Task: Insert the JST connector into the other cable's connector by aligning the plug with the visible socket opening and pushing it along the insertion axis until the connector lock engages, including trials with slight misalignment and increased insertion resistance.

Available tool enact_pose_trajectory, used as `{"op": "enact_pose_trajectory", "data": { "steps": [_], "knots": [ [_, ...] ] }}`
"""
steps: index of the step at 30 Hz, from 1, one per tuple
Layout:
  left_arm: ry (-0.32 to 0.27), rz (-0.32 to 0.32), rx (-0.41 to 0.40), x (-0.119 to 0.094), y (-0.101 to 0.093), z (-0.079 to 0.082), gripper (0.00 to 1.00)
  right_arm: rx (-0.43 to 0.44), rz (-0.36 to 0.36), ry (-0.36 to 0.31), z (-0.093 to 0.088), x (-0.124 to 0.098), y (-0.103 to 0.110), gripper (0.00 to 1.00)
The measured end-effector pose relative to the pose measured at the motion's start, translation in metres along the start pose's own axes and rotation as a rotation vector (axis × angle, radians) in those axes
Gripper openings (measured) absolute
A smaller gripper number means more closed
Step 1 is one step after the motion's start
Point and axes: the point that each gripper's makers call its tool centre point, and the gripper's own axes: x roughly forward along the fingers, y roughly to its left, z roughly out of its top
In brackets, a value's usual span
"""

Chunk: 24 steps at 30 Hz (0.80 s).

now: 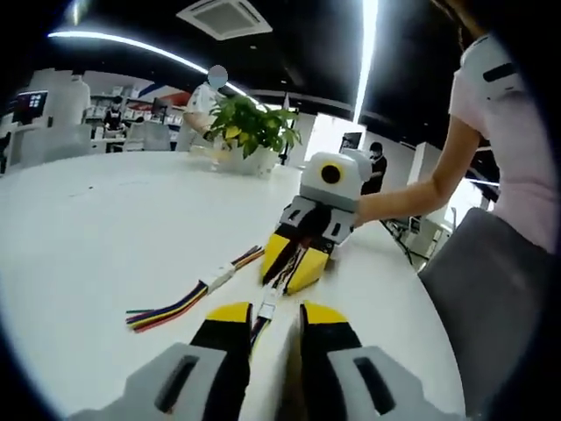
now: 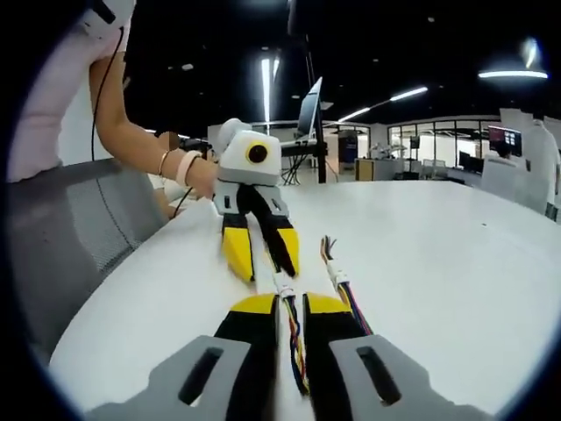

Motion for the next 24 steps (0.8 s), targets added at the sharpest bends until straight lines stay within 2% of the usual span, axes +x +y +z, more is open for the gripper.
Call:
{"op": "enact_pose_trajectory", "data": {
  "steps": [2,6,11,13,16,19,24],
  "knots": [
    [-0.033,-0.002,-0.022,-0.004,-0.002,0.007,0.15,0.014,-0.020,-0.013,0.004,-0.006,0.001,0.08],
    [-0.047,0.009,-0.049,-0.012,-0.003,0.015,0.16,0.031,-0.050,-0.037,0.013,-0.016,0.002,0.09],
    [-0.078,0.027,-0.067,-0.019,-0.012,0.029,0.21,0.054,-0.061,-0.009,0.016,-0.019,0.009,0.12],
    [-0.080,0.034,-0.077,-0.022,-0.015,0.032,0.26,0.064,-0.061,-0.005,0.019,-0.020,0.011,0.16],
    [-0.076,0.039,-0.049,-0.025,-0.022,0.034,0.38,0.083,-0.061,-0.003,0.024,-0.021,0.016,0.19],
    [-0.061,0.053,-0.046,-0.028,-0.027,0.035,0.44,0.103,-0.071,0.001,0.029,-0.022,0.020,0.25],
    [-0.054,0.118,-0.038,-0.036,-0.029,0.038,0.60,0.130,-0.108,0.026,0.030,-0.028,0.023,0.33]
  ]
}}
